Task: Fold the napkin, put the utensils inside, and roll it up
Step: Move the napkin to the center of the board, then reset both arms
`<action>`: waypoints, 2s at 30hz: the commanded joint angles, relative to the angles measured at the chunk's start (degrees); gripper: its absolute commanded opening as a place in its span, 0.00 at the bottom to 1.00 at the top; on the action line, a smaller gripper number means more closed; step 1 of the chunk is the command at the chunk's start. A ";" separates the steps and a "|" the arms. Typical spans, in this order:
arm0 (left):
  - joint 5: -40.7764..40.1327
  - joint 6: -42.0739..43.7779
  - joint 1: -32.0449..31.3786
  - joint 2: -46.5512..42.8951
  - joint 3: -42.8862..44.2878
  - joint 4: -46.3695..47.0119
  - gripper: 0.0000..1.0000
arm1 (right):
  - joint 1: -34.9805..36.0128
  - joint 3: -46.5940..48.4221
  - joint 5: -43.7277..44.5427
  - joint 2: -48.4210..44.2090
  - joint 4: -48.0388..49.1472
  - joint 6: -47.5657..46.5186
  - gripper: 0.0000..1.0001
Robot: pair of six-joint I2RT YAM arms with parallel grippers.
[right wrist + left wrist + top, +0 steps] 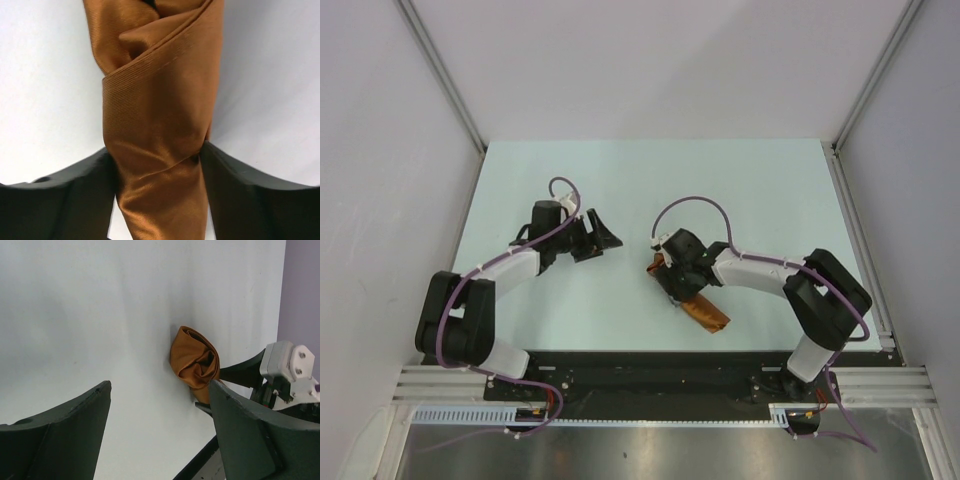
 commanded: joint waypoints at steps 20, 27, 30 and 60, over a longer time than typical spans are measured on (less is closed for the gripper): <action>7.51 2.15 4.74 -10.63 9.81 -7.49 0.84 | -25.37 4.87 -2.32 6.58 5.29 5.11 0.45; 8.22 2.50 6.14 -10.73 10.16 -7.93 0.84 | -33.37 10.94 -2.23 11.59 6.08 3.62 0.44; 8.48 2.94 6.41 -10.90 10.25 -8.37 0.84 | -35.40 13.84 -2.31 13.96 5.82 2.83 0.44; 1.10 20.78 18.45 -28.03 10.70 -16.81 1.00 | -37.51 5.33 -11.37 -21.00 11.25 2.39 1.00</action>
